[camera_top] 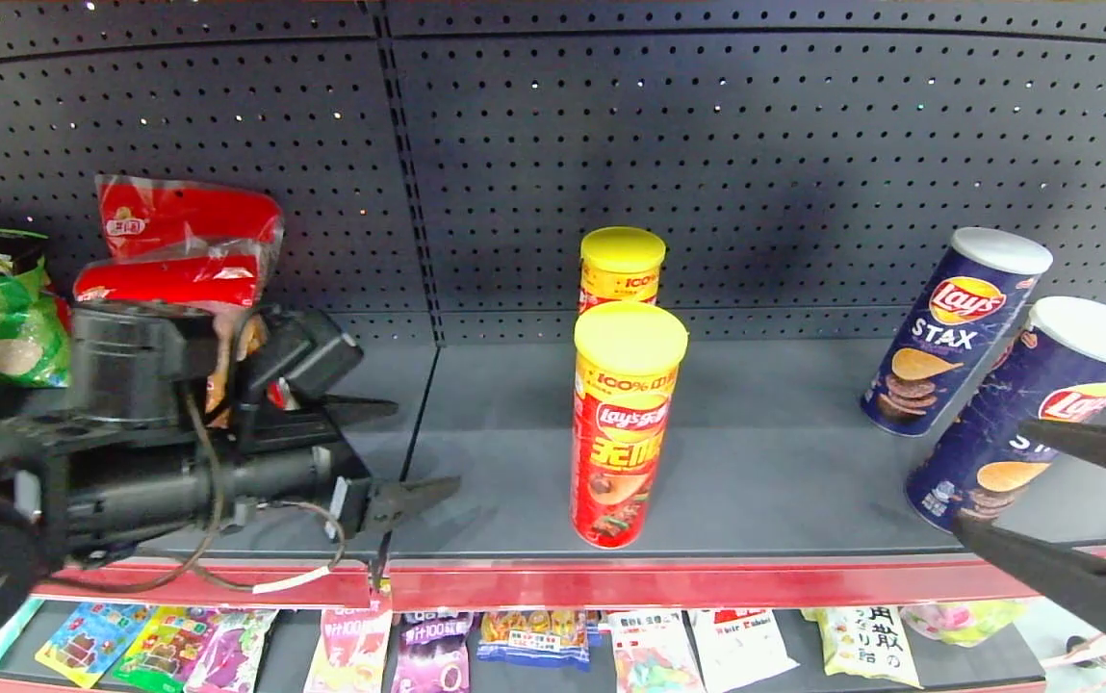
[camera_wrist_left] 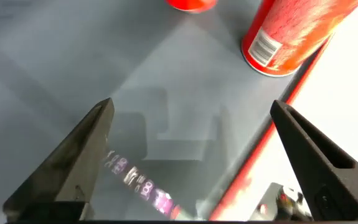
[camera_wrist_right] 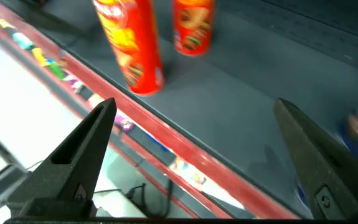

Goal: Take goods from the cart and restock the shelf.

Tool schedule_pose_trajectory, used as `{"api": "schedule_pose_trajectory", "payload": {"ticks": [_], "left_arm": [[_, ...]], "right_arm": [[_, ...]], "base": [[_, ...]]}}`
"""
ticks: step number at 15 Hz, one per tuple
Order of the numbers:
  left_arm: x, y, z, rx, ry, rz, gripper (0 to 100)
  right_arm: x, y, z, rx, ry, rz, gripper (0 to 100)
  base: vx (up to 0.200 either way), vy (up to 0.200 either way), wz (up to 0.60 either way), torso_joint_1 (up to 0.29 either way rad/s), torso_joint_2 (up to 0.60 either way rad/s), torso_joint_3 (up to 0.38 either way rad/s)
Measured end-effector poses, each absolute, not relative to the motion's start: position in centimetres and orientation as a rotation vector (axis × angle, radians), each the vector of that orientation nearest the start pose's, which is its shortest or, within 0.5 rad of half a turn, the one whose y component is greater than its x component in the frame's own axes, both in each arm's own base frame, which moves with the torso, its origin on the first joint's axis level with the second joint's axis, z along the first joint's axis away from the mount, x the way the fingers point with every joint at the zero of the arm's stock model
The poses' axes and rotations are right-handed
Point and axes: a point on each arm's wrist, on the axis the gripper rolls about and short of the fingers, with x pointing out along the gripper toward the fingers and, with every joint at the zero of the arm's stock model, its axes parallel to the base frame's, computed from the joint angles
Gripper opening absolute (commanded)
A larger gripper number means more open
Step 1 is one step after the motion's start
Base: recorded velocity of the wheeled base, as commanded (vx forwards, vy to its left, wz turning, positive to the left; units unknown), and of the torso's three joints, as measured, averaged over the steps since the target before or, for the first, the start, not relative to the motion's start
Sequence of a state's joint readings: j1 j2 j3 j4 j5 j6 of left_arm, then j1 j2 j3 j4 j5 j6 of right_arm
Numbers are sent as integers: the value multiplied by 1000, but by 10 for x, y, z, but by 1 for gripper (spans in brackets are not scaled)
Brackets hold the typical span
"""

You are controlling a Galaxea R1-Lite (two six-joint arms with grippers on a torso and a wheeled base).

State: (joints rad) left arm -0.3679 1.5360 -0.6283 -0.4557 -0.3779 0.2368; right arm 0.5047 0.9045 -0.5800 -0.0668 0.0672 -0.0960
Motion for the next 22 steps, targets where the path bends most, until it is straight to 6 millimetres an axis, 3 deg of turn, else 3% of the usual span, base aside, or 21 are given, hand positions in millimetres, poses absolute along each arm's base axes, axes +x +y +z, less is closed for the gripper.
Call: {"api": "schedule_pose_trajectory", "payload": {"ticks": [3,8,11,14,18,20,22], "left_arm": [[164,-64,182,158,325,-552,100],[60,-20,155,81,496,-291,100],[9,1,133,7,541,-63,100],[-16,2,114,-65,490,121,100],[-37,-3,104,-46,228,-95,100],[-34,-4,103,-14,48,-138,100],[-28,-4,94,24,-56,-183,100]], "right_arm": [[54,24,210,-168,239,360,100],[4,-4,177,-117,351,-5,100],[-17,-5,140,-62,387,-153,100],[-35,-1,109,-46,295,-28,100],[-40,0,95,-30,173,22,100],[-36,3,95,-30,64,138,100],[-33,3,90,-32,65,134,100]], "base": [[0,0,0,0,0,0],[0,0,0,0,0,0],[0,0,0,0,0,0],[0,0,0,0,0,0],[0,0,0,0,0,0],[0,0,0,0,0,0],[0,0,0,0,0,0]]}}
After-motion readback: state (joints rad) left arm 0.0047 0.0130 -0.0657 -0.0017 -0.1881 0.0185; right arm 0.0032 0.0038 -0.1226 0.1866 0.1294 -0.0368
